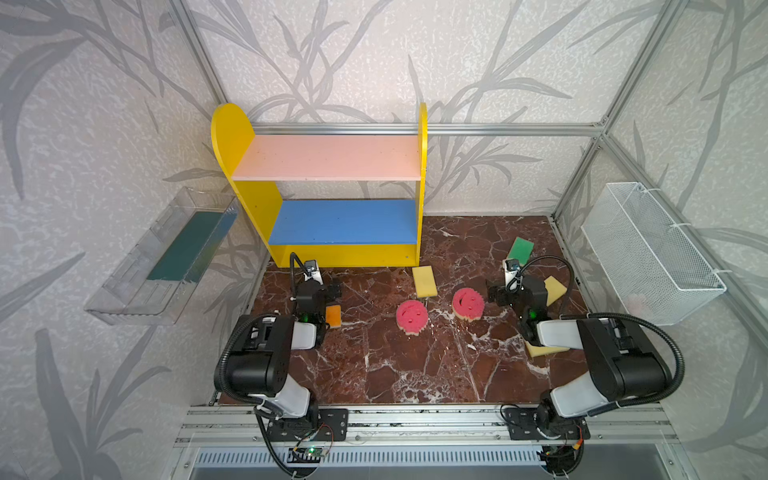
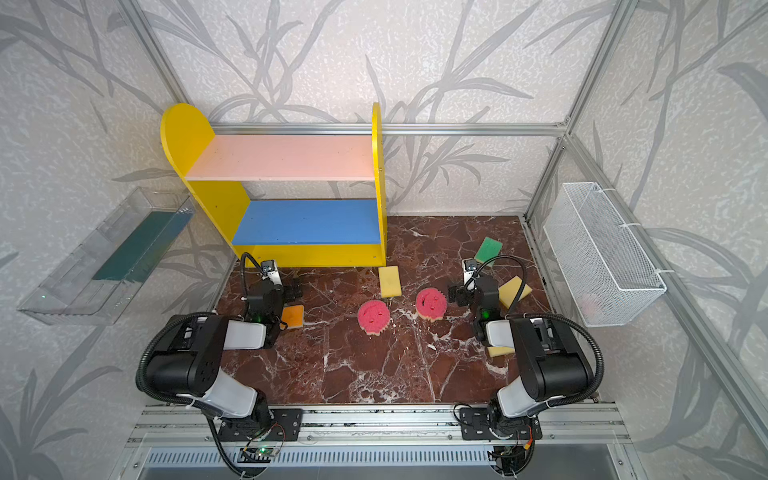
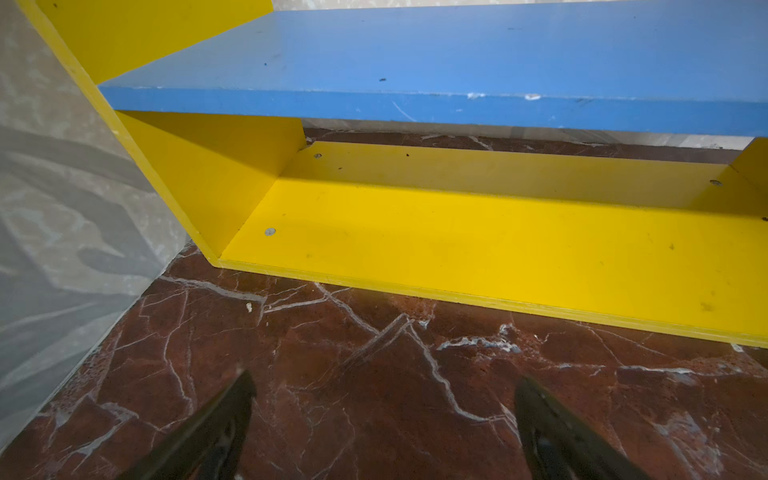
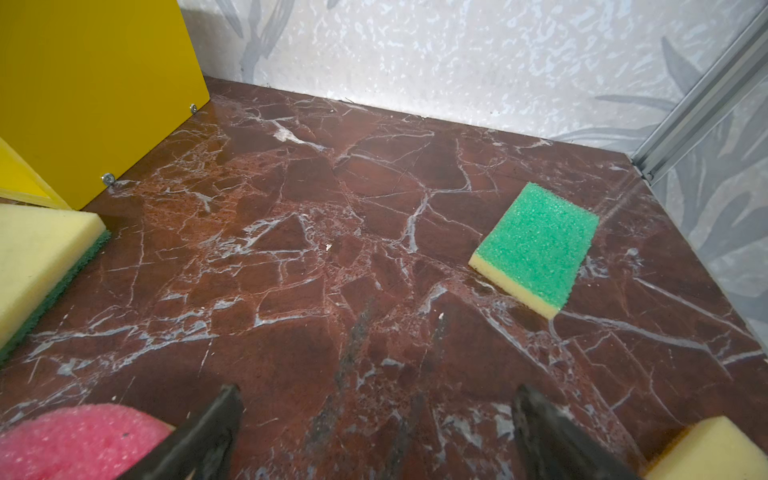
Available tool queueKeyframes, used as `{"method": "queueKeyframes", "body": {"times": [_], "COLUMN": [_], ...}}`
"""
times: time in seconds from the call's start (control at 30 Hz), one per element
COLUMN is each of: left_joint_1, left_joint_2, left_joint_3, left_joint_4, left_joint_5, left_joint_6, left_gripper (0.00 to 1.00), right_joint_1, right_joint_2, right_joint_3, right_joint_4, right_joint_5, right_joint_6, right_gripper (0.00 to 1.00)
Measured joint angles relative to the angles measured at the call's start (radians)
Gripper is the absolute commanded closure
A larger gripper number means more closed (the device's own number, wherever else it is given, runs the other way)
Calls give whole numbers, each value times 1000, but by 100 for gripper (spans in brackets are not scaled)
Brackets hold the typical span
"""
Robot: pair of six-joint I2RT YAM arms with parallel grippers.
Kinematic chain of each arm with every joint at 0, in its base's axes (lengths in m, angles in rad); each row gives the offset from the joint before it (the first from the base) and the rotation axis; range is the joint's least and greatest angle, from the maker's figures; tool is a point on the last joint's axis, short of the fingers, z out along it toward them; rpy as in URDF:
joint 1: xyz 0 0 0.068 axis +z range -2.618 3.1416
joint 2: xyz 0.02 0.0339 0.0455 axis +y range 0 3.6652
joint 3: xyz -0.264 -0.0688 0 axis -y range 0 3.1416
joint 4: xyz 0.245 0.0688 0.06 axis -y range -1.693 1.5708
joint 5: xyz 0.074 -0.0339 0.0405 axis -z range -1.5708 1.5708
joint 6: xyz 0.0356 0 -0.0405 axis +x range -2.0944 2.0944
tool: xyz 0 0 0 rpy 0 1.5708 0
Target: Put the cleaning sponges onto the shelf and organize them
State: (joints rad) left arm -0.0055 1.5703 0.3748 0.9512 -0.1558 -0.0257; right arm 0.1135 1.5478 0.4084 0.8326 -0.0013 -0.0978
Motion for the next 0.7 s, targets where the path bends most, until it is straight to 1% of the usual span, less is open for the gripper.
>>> {"method": "queueKeyframes", "body": {"times": [0.7], "left_joint_1": [3], "left_joint_2": [0], "left_joint_3": [0], "left_joint_4": [-2], "left_joint_5": [-22], "left_joint_6": [-10], "left_gripper": [1], "right_joint_1": [-3], "right_joint_2": [0], "right_joint_3": [0], "right_joint_4": [0], "right_joint_5": [-1], "right_joint_6": [1], "right_gripper": [1]}}
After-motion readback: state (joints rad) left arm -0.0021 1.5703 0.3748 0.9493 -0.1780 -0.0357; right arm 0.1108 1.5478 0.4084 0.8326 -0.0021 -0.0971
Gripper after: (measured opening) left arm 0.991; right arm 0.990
